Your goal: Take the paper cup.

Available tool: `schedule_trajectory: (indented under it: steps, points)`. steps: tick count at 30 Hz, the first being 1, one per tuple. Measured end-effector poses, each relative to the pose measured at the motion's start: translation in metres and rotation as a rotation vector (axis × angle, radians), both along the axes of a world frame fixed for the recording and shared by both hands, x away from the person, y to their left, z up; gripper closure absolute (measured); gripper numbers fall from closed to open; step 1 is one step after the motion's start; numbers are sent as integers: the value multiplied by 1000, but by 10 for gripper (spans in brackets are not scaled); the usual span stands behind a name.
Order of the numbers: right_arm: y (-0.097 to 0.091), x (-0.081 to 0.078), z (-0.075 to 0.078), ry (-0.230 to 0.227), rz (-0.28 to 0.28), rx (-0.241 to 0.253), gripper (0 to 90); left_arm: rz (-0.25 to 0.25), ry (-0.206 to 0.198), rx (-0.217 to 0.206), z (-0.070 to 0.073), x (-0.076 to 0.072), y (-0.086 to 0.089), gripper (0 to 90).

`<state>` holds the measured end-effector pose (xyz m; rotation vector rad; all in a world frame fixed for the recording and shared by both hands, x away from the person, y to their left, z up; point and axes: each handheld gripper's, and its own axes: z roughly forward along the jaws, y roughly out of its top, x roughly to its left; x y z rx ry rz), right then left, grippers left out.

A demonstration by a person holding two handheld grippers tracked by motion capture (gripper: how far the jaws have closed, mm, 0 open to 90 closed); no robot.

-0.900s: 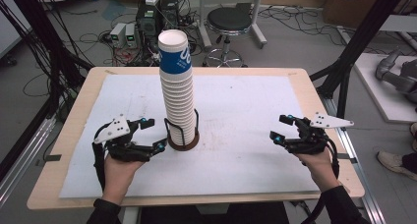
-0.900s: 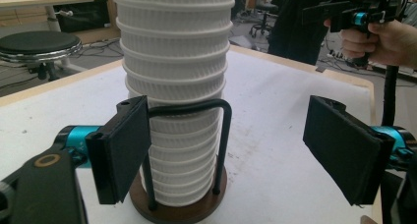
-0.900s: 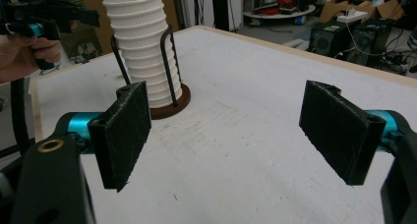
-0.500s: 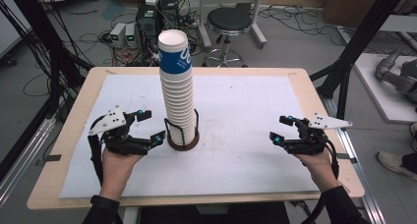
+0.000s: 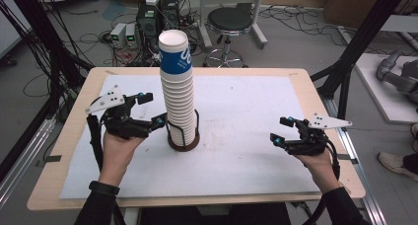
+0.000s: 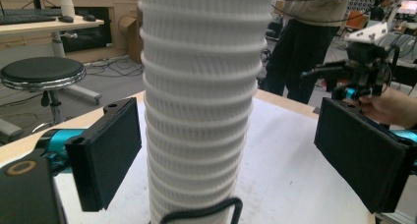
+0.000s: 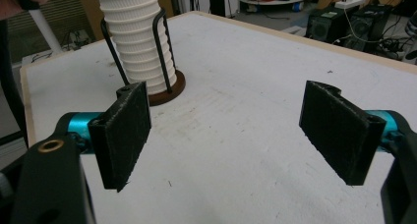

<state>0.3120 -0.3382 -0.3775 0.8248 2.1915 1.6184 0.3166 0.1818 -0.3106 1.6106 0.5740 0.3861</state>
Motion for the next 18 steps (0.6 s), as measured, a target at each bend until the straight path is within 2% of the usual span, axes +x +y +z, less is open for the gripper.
schedule_trajectory:
  steps: [2, 6, 8, 12, 18]
  points:
    - [1, 1, -1, 5, 6, -2, 202, -6, 4, 1, 5, 4, -2, 105]
    - [2, 1, -1, 5, 7, -7, 202, 6, -15, 14, 14, 8, -7, 105]
    - [2, 0, -1, 8, 10, -5, 202, -5, -17, -4, 19, 11, -8, 104]
    - [3, 0, -1, 9, 13, -4, 202, 1, -27, 1, 29, 16, -12, 105]
    - [5, 1, -1, 11, 22, 0, 202, -40, -21, -12, 39, 25, -17, 105]
